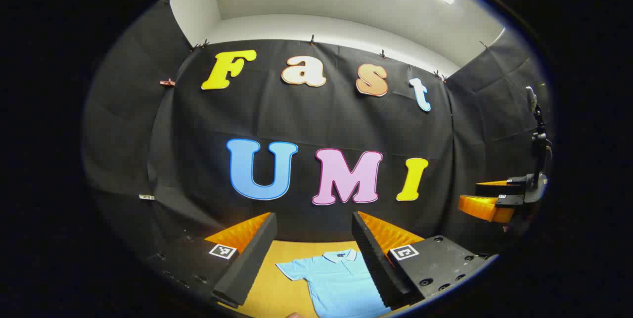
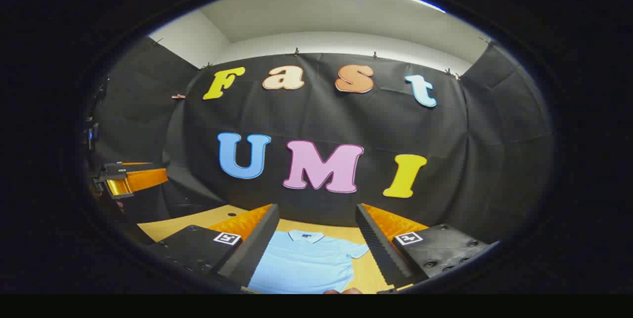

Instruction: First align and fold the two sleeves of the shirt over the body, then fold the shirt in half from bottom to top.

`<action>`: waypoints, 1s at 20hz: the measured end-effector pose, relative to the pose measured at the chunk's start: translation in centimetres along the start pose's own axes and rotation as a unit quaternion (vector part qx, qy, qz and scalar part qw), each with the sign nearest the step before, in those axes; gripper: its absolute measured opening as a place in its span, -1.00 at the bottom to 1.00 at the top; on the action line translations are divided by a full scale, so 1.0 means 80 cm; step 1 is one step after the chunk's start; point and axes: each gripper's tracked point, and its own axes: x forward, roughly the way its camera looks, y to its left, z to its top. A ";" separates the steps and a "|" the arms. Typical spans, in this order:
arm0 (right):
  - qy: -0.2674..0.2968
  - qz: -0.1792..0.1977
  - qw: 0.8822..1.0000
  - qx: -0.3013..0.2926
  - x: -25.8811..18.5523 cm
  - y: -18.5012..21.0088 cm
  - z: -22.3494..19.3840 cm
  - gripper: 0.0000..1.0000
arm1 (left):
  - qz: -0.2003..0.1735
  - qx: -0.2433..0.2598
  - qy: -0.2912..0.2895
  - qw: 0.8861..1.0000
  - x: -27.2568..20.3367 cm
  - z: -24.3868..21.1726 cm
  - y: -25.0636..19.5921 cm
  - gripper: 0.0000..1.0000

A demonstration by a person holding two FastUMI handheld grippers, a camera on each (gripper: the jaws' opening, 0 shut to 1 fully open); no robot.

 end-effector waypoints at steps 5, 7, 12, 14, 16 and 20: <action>0.007 -0.007 1.000 -0.022 0.000 -0.009 -0.001 0.93 | -0.004 0.007 -0.009 1.000 0.002 0.007 0.001 0.94; 0.004 -0.005 1.000 -0.018 0.002 -0.006 0.000 0.89 | -0.003 0.006 -0.005 1.000 0.001 0.004 0.003 0.94; 0.006 -0.002 1.000 -0.029 0.012 -0.004 0.002 0.94 | 0.006 0.020 -0.007 1.000 -0.003 0.005 0.018 0.94; 0.009 -0.012 1.000 -0.026 0.016 -0.007 0.000 0.90 | 0.011 0.028 -0.007 1.000 -0.007 0.003 0.025 0.93; 0.012 -0.011 1.000 -0.018 0.019 -0.004 0.000 0.90 | 0.016 0.028 -0.004 0.999 -0.008 0.002 0.031 0.94; -0.004 -0.013 1.000 0.001 0.035 -0.018 0.025 0.93 | 0.021 0.034 0.001 0.999 -0.009 -0.004 0.042 0.94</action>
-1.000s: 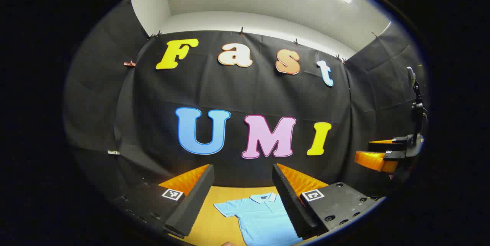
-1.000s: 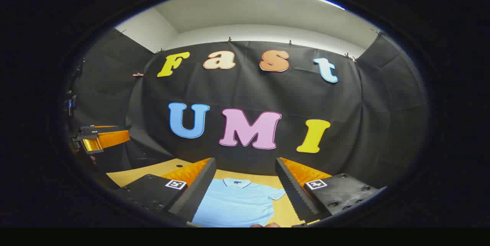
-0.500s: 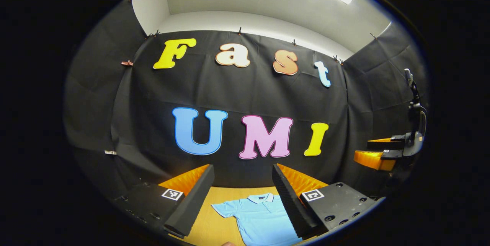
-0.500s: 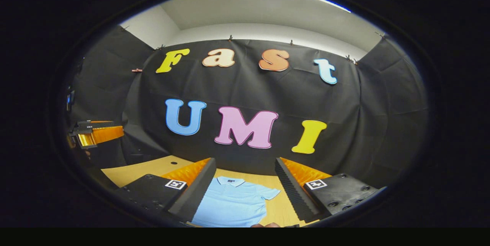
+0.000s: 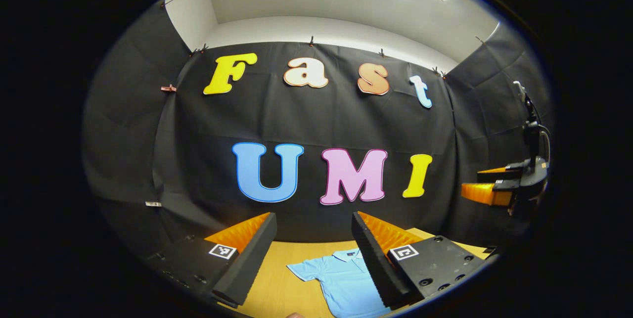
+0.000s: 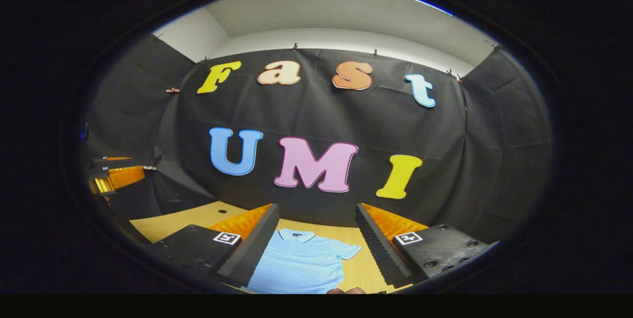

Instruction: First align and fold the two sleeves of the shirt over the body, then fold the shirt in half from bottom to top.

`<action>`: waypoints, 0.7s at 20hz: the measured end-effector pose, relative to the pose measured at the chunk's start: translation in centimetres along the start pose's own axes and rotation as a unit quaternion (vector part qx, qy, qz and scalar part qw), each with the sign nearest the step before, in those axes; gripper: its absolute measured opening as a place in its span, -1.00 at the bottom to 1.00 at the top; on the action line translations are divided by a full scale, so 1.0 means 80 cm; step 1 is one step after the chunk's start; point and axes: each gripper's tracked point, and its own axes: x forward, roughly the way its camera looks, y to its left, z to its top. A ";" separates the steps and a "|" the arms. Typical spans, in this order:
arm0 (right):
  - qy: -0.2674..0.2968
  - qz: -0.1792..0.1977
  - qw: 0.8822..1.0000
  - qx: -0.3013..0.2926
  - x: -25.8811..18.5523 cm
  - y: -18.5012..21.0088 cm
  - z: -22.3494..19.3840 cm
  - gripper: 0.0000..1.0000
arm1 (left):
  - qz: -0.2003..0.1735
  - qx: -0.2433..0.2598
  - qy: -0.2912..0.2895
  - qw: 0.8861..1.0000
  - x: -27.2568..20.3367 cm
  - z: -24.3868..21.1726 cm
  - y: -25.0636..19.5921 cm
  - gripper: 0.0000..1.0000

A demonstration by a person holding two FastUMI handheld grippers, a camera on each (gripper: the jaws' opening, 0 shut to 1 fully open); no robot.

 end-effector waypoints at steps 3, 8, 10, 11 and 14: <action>0.003 -0.005 1.000 0.010 0.023 -0.015 0.009 0.93 | -0.003 -0.004 0.006 1.000 -0.003 -0.006 0.001 0.94; 0.008 0.002 0.999 -0.036 0.081 -0.042 0.006 0.93 | 0.011 -0.012 0.014 1.000 0.008 -0.012 0.009 0.94; 0.023 0.017 0.999 -0.038 0.109 -0.045 -0.010 0.96 | 0.017 -0.010 0.020 1.000 0.020 -0.016 0.008 0.94; 0.034 0.023 0.999 -0.031 0.124 -0.046 -0.020 0.93 | 0.024 -0.005 0.021 0.999 0.031 -0.018 0.009 0.94; 0.066 0.045 0.997 -0.018 0.180 -0.054 -0.066 0.93 | 0.037 -0.005 0.021 0.999 0.054 -0.016 0.001 0.94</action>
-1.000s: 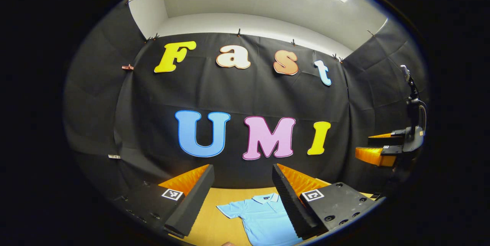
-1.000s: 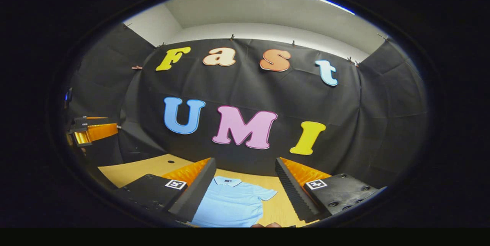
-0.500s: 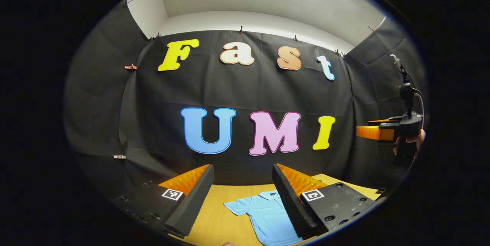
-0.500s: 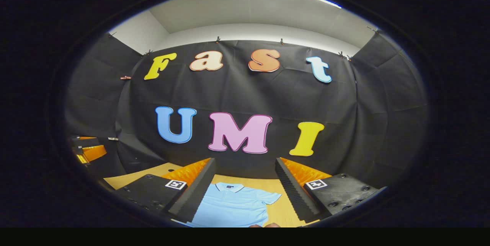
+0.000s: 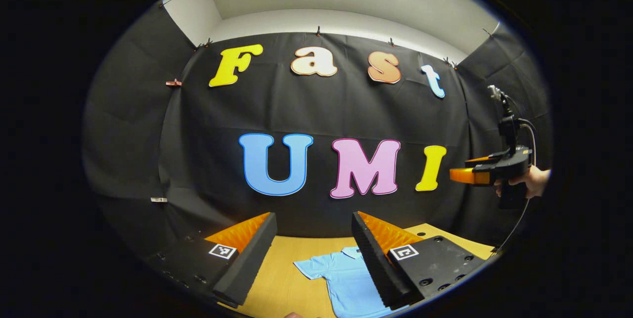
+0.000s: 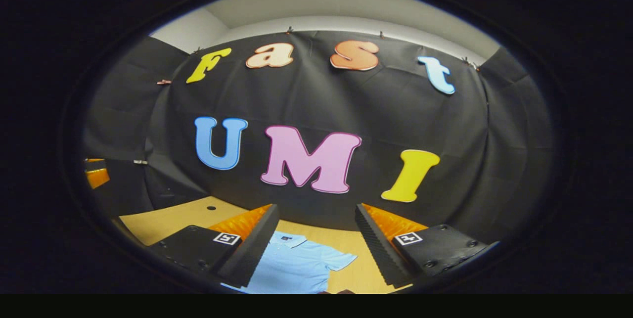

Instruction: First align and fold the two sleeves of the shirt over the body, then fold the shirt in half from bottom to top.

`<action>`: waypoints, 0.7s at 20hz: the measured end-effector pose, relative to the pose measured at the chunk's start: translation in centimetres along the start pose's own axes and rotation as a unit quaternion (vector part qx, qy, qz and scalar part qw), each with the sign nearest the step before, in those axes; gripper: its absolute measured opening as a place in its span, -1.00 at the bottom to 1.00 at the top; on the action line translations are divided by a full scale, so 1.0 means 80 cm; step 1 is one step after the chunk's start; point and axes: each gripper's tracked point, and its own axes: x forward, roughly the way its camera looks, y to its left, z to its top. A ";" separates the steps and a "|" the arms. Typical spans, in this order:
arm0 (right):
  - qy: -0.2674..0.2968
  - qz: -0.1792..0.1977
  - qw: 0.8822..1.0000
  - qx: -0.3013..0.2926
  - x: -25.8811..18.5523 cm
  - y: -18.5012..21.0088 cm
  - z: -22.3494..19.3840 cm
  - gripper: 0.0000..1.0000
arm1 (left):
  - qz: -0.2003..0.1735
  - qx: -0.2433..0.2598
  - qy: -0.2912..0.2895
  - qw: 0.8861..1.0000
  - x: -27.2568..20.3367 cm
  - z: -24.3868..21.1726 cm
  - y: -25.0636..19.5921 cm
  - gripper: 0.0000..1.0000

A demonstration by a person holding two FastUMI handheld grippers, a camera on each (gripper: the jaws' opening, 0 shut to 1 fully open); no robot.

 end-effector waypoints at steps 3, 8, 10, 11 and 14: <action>0.037 0.007 0.999 0.002 0.065 -0.023 -0.054 0.94 | 0.018 0.000 0.012 1.000 0.031 -0.011 -0.006 0.94; 0.118 0.017 0.993 0.027 0.173 -0.072 -0.185 0.94 | 0.038 0.007 0.028 0.999 0.094 -0.029 -0.032 0.94; 0.147 0.020 0.988 0.044 0.202 -0.084 -0.229 0.94 | 0.041 0.000 0.044 0.998 0.114 -0.040 -0.047 0.94; 0.161 0.019 0.986 0.049 0.215 -0.092 -0.252 0.92 | 0.041 -0.002 0.047 0.998 0.125 -0.040 -0.056 0.94; 0.219 0.019 0.973 0.069 0.256 -0.114 -0.348 0.95 | 0.057 0.006 0.067 0.996 0.163 -0.056 -0.074 0.94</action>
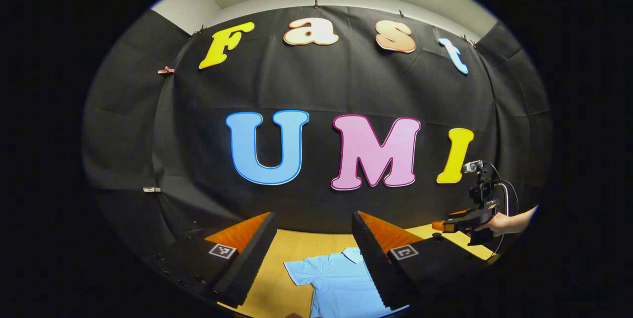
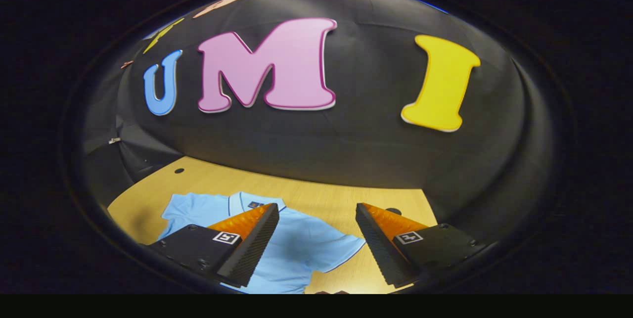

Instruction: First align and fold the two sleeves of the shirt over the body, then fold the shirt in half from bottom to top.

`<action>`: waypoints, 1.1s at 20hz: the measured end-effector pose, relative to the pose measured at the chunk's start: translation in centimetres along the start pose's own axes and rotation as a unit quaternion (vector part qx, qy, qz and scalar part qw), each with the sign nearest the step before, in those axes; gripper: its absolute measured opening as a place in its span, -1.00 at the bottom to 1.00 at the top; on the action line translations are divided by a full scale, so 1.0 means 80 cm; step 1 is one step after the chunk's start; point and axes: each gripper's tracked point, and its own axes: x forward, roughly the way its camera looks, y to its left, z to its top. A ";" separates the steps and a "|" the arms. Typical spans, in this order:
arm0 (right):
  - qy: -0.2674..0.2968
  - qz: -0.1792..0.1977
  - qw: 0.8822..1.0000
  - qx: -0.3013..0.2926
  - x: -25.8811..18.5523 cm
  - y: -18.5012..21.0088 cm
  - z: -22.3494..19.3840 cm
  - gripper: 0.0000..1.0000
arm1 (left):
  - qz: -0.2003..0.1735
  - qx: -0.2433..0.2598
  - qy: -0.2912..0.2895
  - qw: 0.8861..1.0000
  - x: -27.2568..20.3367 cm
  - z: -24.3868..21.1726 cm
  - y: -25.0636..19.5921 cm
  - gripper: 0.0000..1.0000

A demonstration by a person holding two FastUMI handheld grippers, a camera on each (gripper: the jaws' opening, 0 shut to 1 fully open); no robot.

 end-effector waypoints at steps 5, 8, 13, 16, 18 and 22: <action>0.079 -0.008 0.996 0.027 0.071 -0.047 -0.095 0.92 | 0.017 0.009 0.030 0.999 0.021 -0.016 -0.020 0.94; 0.127 -0.018 0.991 0.047 0.099 -0.075 -0.157 0.95 | 0.022 0.023 0.048 0.998 0.030 -0.030 -0.028 0.94; 0.170 -0.015 0.981 0.088 0.127 -0.089 -0.212 0.97 | 0.023 0.015 0.067 0.997 0.049 -0.048 -0.056 0.94; 0.177 -0.012 0.982 0.063 0.139 -0.083 -0.221 0.98 | 0.022 0.020 0.074 0.997 0.057 -0.054 -0.074 0.94; 0.179 -0.017 0.983 0.037 0.140 -0.085 -0.225 0.77 | 0.022 0.026 0.076 0.997 0.059 -0.055 -0.082 0.94; 0.179 -0.011 0.983 0.048 0.138 -0.074 -0.221 -0.73 | 0.020 0.037 0.080 0.996 0.062 -0.059 -0.090 0.94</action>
